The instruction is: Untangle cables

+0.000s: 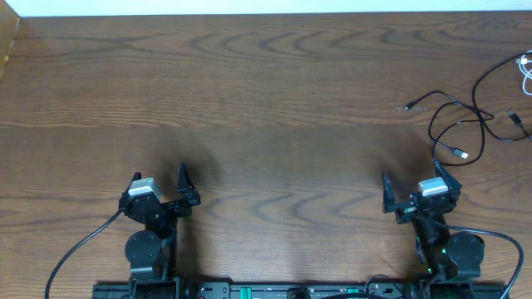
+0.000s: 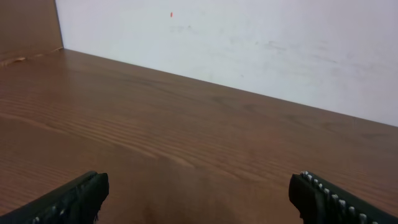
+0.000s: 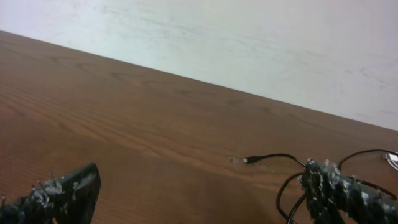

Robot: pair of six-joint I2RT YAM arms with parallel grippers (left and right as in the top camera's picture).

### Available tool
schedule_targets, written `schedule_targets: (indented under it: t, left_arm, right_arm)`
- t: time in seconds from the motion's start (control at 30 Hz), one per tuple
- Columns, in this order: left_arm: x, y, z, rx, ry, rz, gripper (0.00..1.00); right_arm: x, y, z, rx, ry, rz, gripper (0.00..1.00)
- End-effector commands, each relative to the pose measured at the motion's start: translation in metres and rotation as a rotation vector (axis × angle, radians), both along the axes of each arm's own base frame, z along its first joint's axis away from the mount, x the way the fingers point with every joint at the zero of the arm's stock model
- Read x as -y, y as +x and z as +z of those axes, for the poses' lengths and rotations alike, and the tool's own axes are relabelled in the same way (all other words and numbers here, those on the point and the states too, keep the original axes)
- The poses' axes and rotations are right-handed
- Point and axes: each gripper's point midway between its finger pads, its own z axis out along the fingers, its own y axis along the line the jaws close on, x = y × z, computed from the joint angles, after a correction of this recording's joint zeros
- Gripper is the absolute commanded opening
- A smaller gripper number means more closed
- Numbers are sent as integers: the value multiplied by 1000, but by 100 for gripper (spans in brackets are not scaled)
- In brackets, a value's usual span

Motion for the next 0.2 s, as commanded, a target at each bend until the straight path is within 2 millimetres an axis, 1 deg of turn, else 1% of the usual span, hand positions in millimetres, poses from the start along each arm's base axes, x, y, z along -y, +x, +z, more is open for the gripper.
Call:
schedule_targets:
  t: [0.0,0.17]
  left_arm:
    - [-3,-2,-17,-56,17,17,98]
    - [-3,-2,-17,-56,17,17,98]
  right_arm:
    - [-1,0,-1,-3,15,4,99]
    - [-1,0,-1,-3,15,4,99]
